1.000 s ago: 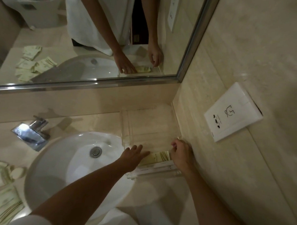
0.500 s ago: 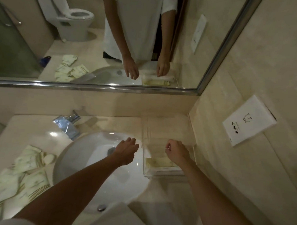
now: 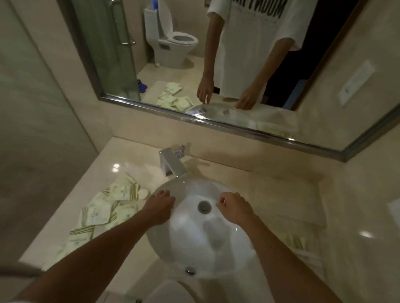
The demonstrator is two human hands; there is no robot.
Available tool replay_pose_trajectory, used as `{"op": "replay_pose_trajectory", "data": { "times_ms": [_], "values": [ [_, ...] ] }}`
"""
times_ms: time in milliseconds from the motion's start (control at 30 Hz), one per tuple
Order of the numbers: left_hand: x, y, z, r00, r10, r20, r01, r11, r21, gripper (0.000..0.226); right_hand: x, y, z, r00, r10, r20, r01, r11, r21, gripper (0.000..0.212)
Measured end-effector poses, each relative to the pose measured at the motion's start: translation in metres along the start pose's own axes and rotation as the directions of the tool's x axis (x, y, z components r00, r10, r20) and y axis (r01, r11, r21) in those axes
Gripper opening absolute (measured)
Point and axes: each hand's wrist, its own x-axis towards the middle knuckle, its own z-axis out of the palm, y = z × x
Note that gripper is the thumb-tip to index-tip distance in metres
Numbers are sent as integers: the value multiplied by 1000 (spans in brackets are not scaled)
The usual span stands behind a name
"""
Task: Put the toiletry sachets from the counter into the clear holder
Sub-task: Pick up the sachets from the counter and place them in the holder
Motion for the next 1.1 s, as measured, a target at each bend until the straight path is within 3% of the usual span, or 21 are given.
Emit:
{"op": "replay_pose_trajectory", "data": {
  "times_ms": [267, 467, 633, 767, 1100],
  "values": [
    [-70, -98, 19, 968, -246, 36, 249, 961, -122, 23, 14, -104, 68, 972, -184, 147, 198, 976, -90, 22],
    [-114, -165, 37, 929, -353, 114, 366, 922, -126, 27, 23, -170, 107, 933, -250, 257, 270, 962, -45, 13],
    [-139, -199, 47, 903, -395, 170, 410, 909, -68, 48, 29, -205, 134, 909, -271, 316, 308, 949, -71, 26],
    [-152, -212, 55, 895, -429, 123, 435, 900, -20, 67, 37, -219, 154, 905, -282, 317, 335, 934, -126, 37],
    [-156, -224, 71, 897, -440, 41, 442, 893, -84, 67, 56, -233, 191, 905, -309, 294, 374, 906, -200, 59]
  ]
}}
